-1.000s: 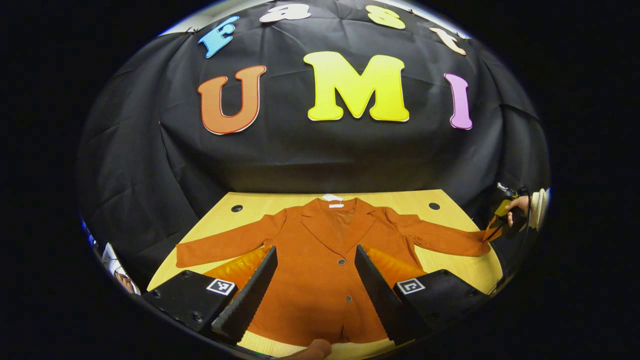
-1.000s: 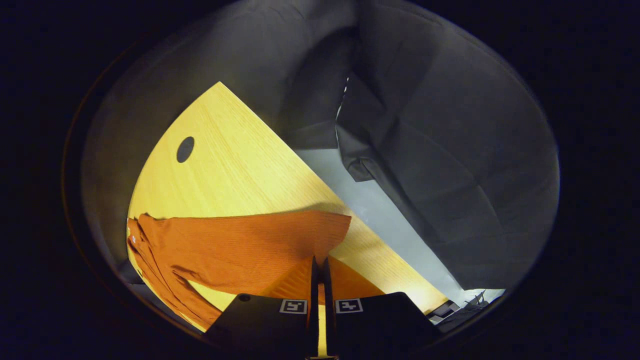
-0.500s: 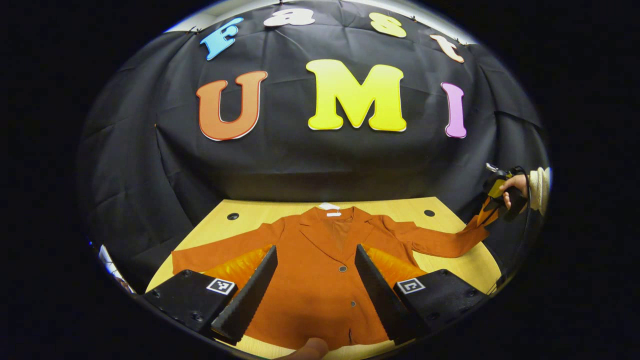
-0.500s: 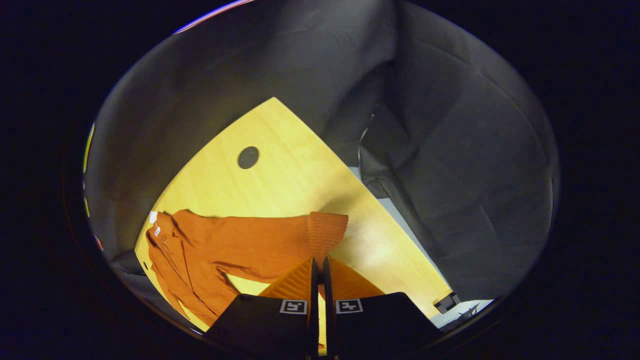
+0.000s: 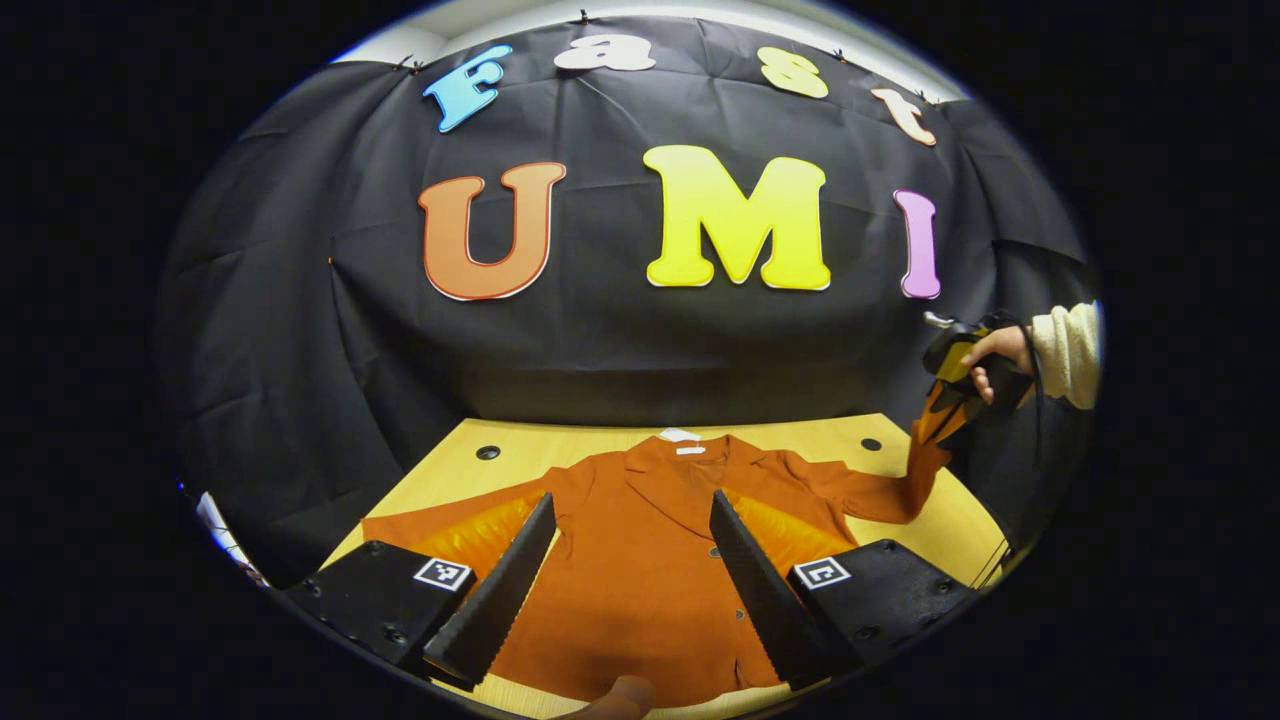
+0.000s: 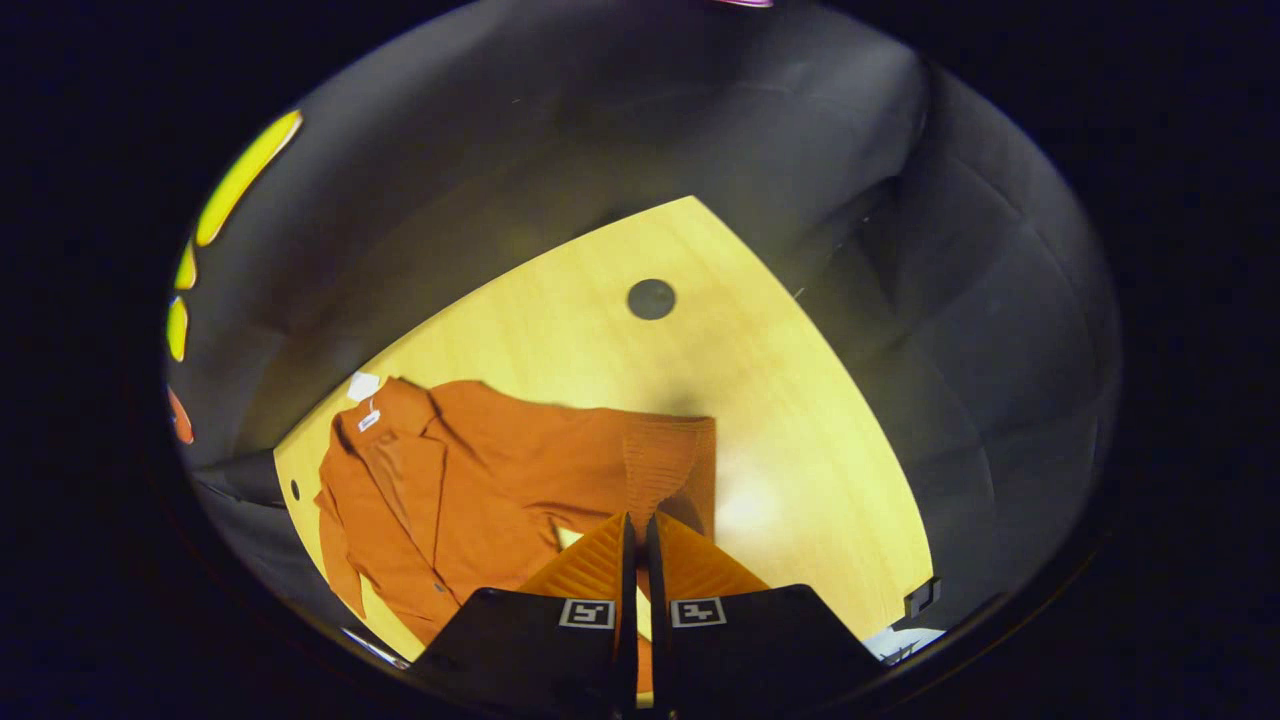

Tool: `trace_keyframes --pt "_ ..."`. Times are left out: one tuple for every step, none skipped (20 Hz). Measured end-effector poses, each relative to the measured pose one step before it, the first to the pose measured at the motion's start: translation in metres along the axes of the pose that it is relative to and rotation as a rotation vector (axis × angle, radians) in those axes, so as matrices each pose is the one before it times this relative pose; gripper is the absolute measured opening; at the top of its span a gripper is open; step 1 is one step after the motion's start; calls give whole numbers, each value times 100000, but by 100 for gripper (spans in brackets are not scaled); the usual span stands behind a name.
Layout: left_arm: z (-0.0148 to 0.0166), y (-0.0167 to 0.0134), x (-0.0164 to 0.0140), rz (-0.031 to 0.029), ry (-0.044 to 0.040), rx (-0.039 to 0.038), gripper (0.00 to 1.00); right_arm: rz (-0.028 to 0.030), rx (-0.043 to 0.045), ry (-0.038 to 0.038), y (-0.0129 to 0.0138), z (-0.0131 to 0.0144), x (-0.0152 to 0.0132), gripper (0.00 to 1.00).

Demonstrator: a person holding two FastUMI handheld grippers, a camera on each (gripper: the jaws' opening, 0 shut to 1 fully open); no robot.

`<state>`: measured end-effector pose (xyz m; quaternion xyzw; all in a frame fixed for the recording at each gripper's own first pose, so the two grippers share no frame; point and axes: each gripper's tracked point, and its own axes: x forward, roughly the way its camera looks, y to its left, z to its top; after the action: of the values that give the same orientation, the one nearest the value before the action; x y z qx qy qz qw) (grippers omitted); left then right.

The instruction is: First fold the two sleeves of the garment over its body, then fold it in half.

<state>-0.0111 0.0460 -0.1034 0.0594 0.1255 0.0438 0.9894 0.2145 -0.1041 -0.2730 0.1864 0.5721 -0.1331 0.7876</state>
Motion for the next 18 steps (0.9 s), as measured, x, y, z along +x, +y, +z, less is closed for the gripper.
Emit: trace_keyframes --pt "-82 218 -190 -671 -209 -63 100 254 -2296 479 1399 -472 101 6" --pt "-58 62 -115 -478 68 153 100 435 -1895 192 1602 -264 -71 6" --pt "-22 400 -202 516 -106 404 100 561 -1925 137 1591 -210 -52 6" --pt "-250 573 -204 409 88 396 100 516 -1936 -15 1652 -177 -179 6" --pt "-172 483 -173 252 -38 82 100 747 -2024 54 1719 -310 -75 6" --pt "-122 393 -130 -374 44 -401 100 372 -2260 192 1765 -156 15 6" --pt "-227 187 -208 -1371 35 -954 100 520 -2176 206 1704 -349 41 6" --pt "-124 145 -231 -1661 -88 -1115 100 588 -2453 293 1714 -212 35 6" --pt "-105 249 -216 -907 -278 -628 100 244 -2501 126 1820 -278 211 6" --pt "56 394 -140 -376 -236 -127 100 240 -2615 193 1866 -218 224 6" --pt "-18 429 -171 87 -136 522 100 427 -2463 438 1688 -373 256 6" --pt "-65 598 -122 507 -308 828 100 656 -2190 582 1829 -211 207 6" --pt "31 463 -24 -140 -327 593 100 687 -1864 477 1720 -313 338 6" --pt "-118 118 76 -951 413 -206 100 468 -2206 408 1652 -165 243 6" --pt "-132 275 -39 -628 398 -364 100 362 -2129 444 1562 -277 290 6" --pt "-5 297 -182 -331 -25 -360 100 645 -1867 618 1600 -215 395 6" --pt "-23 334 -72 -236 -35 -148 100 638 -1806 697 1688 -510 401 6" --pt "-135 303 3 -324 52 -3 100 576 -1695 611 1480 -173 401 6"
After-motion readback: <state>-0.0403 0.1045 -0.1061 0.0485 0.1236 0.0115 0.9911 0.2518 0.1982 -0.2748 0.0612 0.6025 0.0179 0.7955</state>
